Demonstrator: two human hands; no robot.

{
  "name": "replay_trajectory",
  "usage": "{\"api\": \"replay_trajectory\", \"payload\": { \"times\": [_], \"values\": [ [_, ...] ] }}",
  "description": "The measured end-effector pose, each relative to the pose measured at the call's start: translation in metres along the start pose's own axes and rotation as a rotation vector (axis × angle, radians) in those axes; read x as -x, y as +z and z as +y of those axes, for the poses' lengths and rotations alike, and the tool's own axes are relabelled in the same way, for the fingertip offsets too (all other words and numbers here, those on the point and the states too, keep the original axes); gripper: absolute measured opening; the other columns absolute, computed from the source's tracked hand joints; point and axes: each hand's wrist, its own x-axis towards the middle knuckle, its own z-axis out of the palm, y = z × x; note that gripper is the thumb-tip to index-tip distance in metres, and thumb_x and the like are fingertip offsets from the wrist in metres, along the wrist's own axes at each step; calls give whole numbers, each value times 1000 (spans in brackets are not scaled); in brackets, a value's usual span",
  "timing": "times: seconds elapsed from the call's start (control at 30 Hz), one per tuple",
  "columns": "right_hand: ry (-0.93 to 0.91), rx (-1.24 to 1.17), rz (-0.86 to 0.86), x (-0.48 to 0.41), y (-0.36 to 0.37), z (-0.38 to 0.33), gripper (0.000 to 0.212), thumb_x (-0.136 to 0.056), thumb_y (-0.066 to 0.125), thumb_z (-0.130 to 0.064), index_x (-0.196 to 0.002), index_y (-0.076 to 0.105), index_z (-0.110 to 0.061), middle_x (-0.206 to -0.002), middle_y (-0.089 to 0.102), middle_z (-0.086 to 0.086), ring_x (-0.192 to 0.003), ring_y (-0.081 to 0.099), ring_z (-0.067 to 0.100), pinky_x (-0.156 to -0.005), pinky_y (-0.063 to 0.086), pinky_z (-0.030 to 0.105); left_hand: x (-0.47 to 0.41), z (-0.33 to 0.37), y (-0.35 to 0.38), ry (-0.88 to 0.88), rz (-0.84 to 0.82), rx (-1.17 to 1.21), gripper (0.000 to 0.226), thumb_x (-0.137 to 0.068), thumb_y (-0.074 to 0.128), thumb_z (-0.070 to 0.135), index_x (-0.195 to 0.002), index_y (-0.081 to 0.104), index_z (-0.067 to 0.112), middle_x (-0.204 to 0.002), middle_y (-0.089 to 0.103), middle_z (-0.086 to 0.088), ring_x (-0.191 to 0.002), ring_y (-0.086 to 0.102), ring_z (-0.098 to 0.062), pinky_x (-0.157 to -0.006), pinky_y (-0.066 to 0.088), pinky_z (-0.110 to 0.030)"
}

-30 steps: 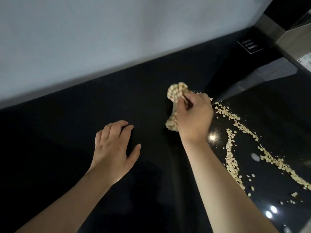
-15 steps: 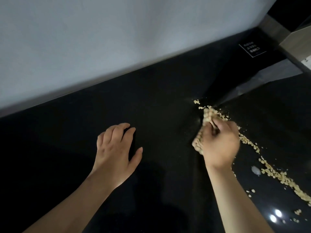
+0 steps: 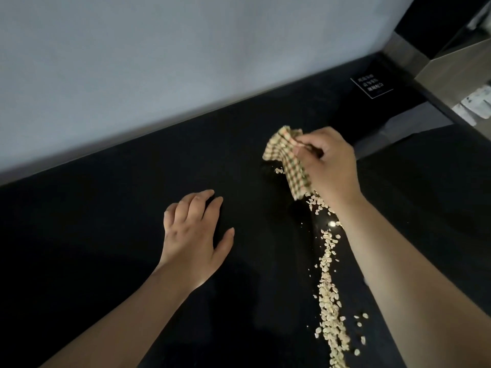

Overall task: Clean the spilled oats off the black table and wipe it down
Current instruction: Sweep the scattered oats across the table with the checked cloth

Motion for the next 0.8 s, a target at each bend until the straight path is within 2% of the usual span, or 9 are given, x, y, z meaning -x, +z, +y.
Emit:
{"api": "replay_trajectory", "payload": {
  "times": [0.13, 0.2, 0.33, 0.43, 0.6, 0.7, 0.8],
  "values": [
    [-40, 90, -37, -36, 12, 17, 16, -87, 66, -23, -103, 70, -18, -97, 60, -5, -86, 59, 8, -81, 52, 31, -13, 9, 3, -37, 17, 4, 63, -86, 34, 56, -131, 53, 15, -136, 46, -2, -126, 39, -24, -104, 31, -46],
    [-26, 118, -109, -39, 25, 24, 16, -87, 66, -23, -101, 70, -18, -97, 60, -4, -88, 59, 11, -83, 52, 37, -15, 12, 5, -49, 24, 3, 63, -86, 34, 56, -131, 52, 16, -136, 45, -2, -127, 38, -23, -103, 30, -46],
    [-61, 122, -172, -22, 41, 29, 22, -86, 68, -27, -106, 69, -18, -98, 59, -7, -92, 57, 11, -84, 50, 31, -15, 13, 7, -61, 29, -19, 62, -87, 34, 55, -132, 50, 16, -137, 44, -2, -127, 38, -24, -103, 30, -46],
    [-130, 164, -203, -5, 30, 31, 19, -86, 67, -22, -104, 71, -17, -98, 61, -8, -94, 55, 12, -83, 46, 26, -15, 14, 7, -65, 31, -25, 62, -86, 36, 54, -132, 50, 15, -136, 44, -2, -126, 38, -24, -103, 30, -47],
    [-169, 144, -302, 52, -14, 42, 11, -84, 66, -18, -92, 74, -17, -92, 64, -9, -85, 57, 14, -77, 48, 33, -16, 17, 6, -76, 12, -37, 63, -87, 33, 54, -134, 49, 15, -137, 42, -2, -127, 37, -24, -103, 29, -47],
    [-114, 83, -406, 82, -45, 44, 19, -83, 59, -24, -93, 75, -20, -91, 64, -16, -85, 58, 4, -75, 48, 23, -15, 18, 6, -80, 14, -47, 63, -87, 32, 54, -134, 48, 15, -137, 43, -3, -127, 36, -24, -103, 30, -48],
    [-55, -58, -365, 81, -57, 37, 13, -83, 68, -13, -93, 74, -18, -92, 63, -17, -79, 61, 5, -64, 48, 15, -16, 19, 5, -81, 25, -43, 63, -86, 33, 54, -134, 49, 15, -137, 43, -3, -127, 36, -25, -103, 30, -48]
  ]
}}
